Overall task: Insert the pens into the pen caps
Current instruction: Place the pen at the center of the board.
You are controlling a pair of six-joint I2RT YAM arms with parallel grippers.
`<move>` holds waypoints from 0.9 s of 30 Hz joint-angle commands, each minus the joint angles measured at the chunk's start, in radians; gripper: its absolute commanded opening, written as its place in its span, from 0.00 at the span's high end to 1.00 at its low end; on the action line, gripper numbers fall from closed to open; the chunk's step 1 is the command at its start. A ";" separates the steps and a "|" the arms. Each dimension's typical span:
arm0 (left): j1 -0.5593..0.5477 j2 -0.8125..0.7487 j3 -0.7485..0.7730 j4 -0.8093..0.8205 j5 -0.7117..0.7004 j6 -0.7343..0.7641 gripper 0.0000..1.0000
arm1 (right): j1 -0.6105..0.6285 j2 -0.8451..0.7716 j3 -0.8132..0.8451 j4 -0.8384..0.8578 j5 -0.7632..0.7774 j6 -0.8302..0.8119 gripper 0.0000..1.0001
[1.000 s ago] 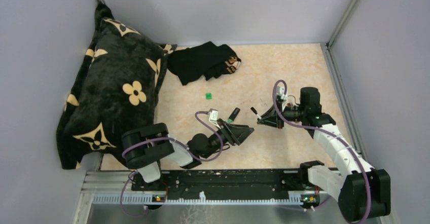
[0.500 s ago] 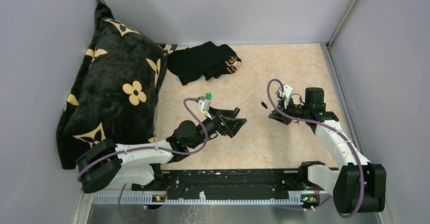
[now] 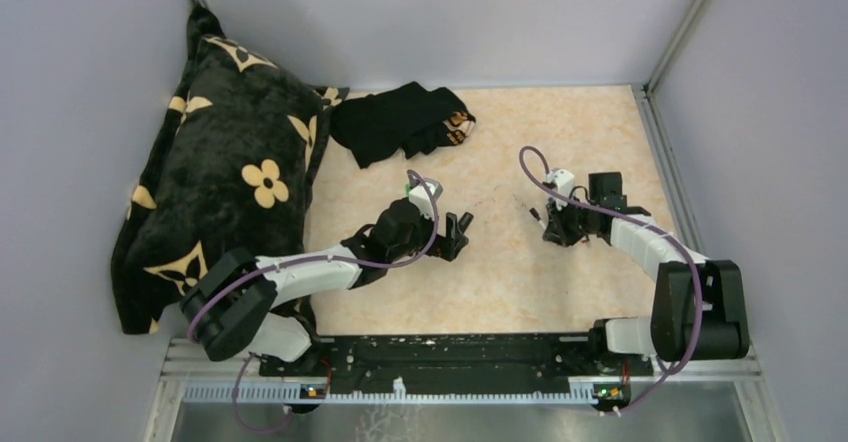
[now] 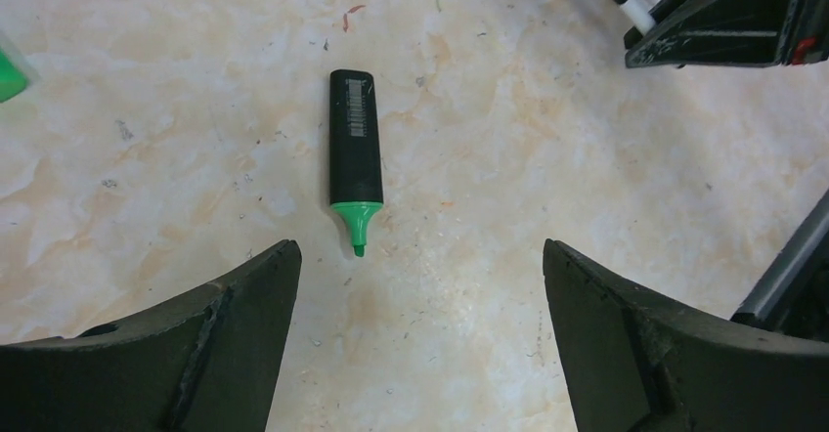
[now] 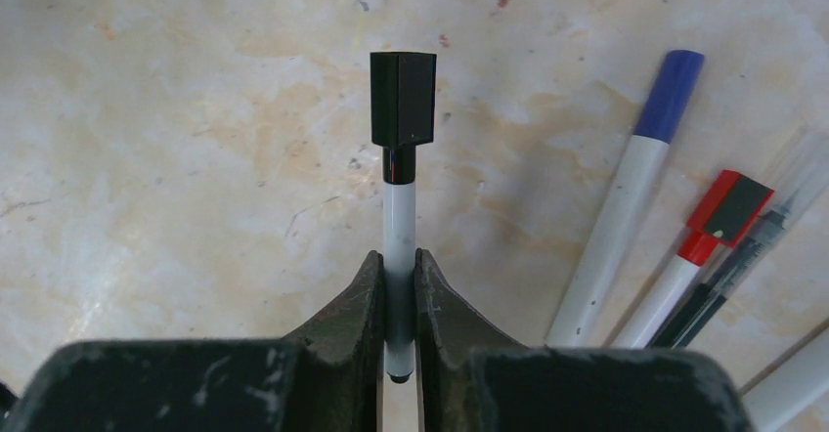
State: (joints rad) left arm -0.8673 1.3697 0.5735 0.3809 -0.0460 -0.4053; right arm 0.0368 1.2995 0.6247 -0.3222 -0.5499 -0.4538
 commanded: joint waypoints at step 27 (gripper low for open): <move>0.010 0.381 0.437 -0.440 -0.039 0.193 0.10 | -0.034 -0.059 0.154 -0.096 0.009 -0.020 0.62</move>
State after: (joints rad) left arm -0.8616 1.7042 0.9474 0.0349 -0.0853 -0.2512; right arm 0.0154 1.2858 0.7353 -0.3946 -0.4675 -0.4370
